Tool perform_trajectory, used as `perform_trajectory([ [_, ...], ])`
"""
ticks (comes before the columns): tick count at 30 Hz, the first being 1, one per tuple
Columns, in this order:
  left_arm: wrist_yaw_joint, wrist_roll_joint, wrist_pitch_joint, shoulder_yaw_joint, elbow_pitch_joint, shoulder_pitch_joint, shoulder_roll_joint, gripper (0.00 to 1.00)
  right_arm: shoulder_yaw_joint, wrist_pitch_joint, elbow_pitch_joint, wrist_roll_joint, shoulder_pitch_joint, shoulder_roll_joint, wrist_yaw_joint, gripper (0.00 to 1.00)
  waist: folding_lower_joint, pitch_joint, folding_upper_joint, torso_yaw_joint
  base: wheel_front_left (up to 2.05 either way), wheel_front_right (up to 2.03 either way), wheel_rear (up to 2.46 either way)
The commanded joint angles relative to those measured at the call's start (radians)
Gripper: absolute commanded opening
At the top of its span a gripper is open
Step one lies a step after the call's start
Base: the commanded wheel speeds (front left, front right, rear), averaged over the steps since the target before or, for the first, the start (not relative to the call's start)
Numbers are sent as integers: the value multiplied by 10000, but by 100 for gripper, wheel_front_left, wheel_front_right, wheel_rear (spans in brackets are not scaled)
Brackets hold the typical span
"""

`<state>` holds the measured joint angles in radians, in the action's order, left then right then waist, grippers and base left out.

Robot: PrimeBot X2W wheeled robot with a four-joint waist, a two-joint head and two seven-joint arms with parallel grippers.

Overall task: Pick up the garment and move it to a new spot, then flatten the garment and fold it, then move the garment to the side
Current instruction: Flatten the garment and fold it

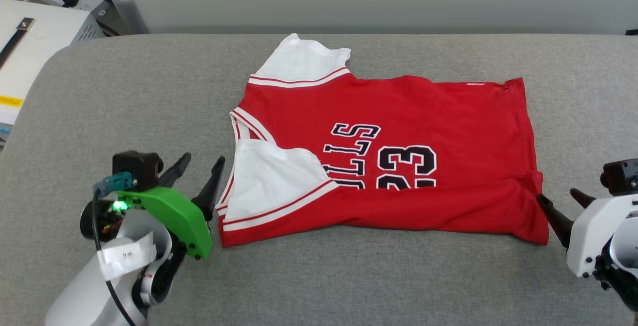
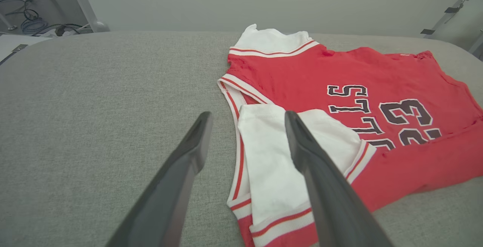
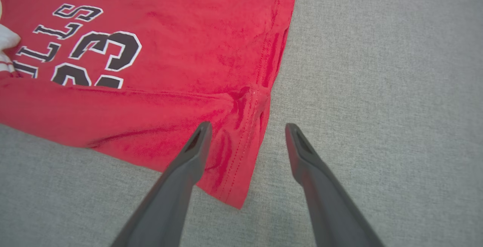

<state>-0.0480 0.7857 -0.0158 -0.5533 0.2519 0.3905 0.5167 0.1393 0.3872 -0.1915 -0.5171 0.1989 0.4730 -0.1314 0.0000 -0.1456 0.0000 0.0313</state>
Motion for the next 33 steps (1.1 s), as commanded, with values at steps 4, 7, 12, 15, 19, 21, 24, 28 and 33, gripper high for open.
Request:
perform_trajectory([
  [4,-795,587,652,164,-1158,-1140,149,100,-844,1045,773,376,-830,-643,7,100,0,175,0,-3,0,0,0],
  [7,-1273,813,952,226,-1850,-1738,246,100,-1436,1701,1321,662,-1208,-1164,7,100,0,93,0,-55,0,0,0],
  [12,-1782,805,1749,-84,-2454,-2248,521,100,-1953,2482,2256,1075,-1573,-1846,7,100,0,-203,0,-152,0,0,0],
  [15,-2037,612,2117,-231,-2450,-2243,736,100,-2076,2685,2635,1236,-1625,-2025,7,100,0,-428,0,-233,0,0,0],
  [19,-2049,687,2220,-260,-2089,-2011,560,100,-2225,2826,3099,1325,-1575,-2207,7,100,0,-931,0,-408,0,0,0],
  [21,-2006,632,2179,-301,-1867,-1888,498,100,-2246,2820,3163,1329,-1561,-2189,7,100,0,-1050,0,-456,0,0,0],
  [24,-1932,641,1998,-266,-1475,-1711,330,100,-2264,2848,3247,1226,-1538,-2241,7,100,0,-1212,0,-542,0,0,0],
  [28,-1860,647,1980,-303,-763,-1552,228,100,-2233,2952,3386,884,-1456,-2440,7,100,0,-1387,0,-662,0,0,0],
  [33,-1651,618,2219,-543,-133,-1384,181,0,-2315,2995,3521,1057,-1491,-2344,7,100,0,-1491,0,-662,0,0,0],
])
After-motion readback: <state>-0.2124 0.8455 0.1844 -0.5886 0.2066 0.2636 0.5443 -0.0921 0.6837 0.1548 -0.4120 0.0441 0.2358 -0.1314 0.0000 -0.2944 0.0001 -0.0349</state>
